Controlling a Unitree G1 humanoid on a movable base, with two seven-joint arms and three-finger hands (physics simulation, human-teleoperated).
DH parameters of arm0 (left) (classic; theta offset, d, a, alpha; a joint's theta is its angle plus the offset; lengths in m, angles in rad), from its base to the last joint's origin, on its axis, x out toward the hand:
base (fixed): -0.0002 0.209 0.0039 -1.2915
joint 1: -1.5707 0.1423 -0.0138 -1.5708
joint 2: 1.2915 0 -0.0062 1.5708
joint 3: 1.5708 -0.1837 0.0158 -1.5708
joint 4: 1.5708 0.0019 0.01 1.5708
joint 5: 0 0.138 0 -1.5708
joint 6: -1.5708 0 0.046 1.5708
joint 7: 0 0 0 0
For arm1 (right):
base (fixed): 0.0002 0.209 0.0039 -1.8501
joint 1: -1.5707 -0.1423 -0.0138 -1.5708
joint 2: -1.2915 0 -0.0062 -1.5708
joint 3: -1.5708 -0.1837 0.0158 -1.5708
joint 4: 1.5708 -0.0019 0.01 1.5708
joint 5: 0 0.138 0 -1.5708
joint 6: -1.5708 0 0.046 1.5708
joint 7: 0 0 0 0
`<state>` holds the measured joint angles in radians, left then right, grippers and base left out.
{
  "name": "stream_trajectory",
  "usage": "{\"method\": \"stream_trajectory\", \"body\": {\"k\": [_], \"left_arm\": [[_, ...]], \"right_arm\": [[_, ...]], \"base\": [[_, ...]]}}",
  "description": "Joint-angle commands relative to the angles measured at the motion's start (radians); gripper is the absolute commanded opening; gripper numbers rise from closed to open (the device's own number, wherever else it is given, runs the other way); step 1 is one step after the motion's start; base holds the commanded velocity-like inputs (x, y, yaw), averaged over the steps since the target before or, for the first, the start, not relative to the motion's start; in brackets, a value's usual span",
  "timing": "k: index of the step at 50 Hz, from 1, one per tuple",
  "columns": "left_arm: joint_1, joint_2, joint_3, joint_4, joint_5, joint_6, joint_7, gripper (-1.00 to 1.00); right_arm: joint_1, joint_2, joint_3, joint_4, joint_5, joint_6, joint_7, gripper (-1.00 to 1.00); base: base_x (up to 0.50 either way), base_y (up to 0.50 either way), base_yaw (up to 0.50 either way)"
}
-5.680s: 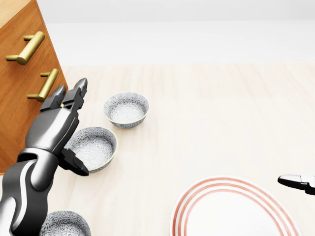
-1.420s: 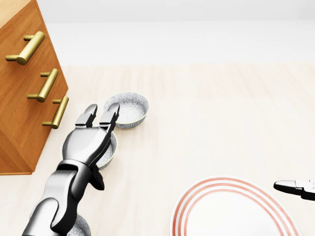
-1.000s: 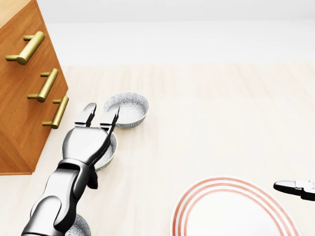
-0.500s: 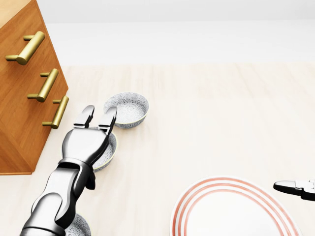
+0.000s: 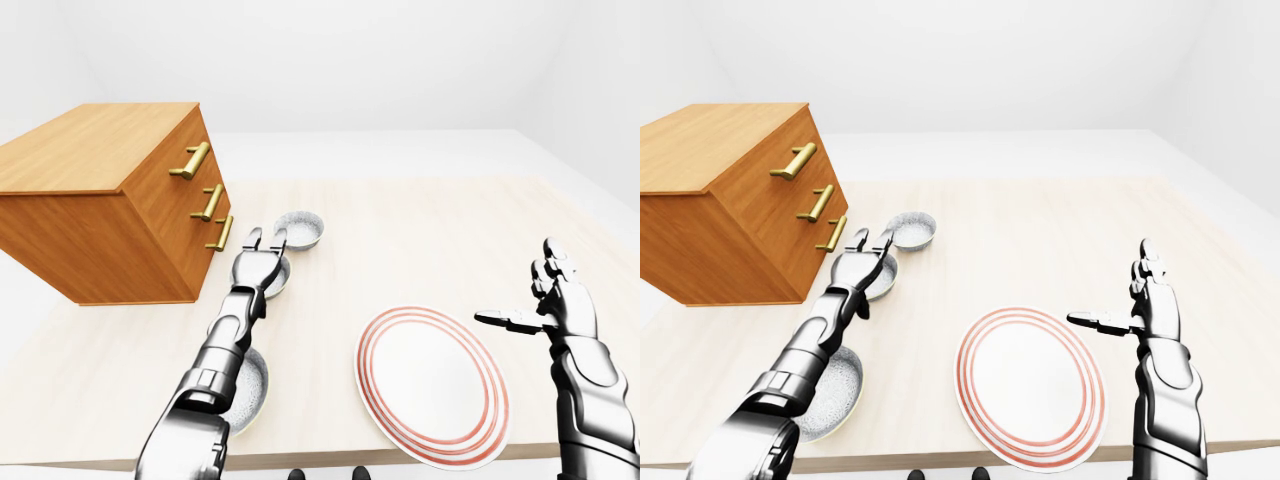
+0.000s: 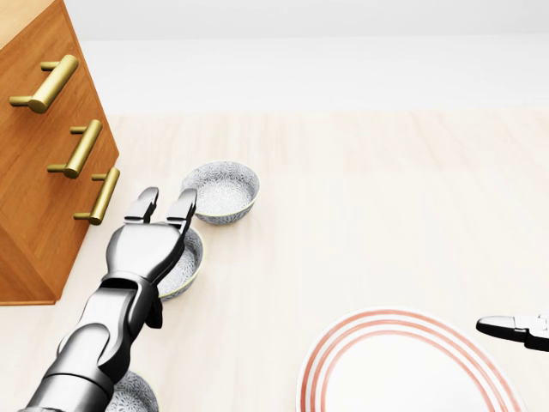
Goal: Put the bowl in the middle on the plate.
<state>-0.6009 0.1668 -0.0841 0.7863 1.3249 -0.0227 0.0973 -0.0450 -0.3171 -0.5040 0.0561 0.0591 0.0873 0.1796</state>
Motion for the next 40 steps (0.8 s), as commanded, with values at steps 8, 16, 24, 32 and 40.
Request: {"method": "stream_trajectory", "body": {"k": [8, 16, 24, 32, 40], "left_arm": [[-0.037, -0.001, -0.015, 0.114, -0.027, -0.005, 0.059, 1.00], [-0.056, 0.003, -0.012, 0.108, -0.033, -0.002, 0.038, 1.00], [-0.061, -0.003, -0.016, 0.125, -0.031, -0.001, 0.046, 1.00], [-0.091, -0.007, -0.019, 0.143, -0.027, 0.004, 0.041, 1.00], [-0.108, -0.006, -0.020, 0.178, -0.031, 0.002, 0.057, 1.00]], "right_arm": [[-0.002, 0.001, -0.002, 0.007, -0.001, 0.000, 0.003, 1.00], [0.006, 0.002, -0.001, -0.010, -0.001, 0.000, 0.002, 1.00], [0.002, 0.002, -0.002, -0.002, -0.004, 0.000, 0.004, 1.00], [0.003, 0.002, -0.004, -0.006, -0.004, 0.000, 0.007, 1.00], [0.004, 0.003, -0.004, -0.014, -0.004, 0.000, 0.006, 1.00]], "base": [[0.00, 0.00, 0.00], [0.00, 0.00, 0.00], [0.00, 0.00, 0.00], [0.00, 0.00, 0.00], [0.00, 0.00, 0.00]]}}
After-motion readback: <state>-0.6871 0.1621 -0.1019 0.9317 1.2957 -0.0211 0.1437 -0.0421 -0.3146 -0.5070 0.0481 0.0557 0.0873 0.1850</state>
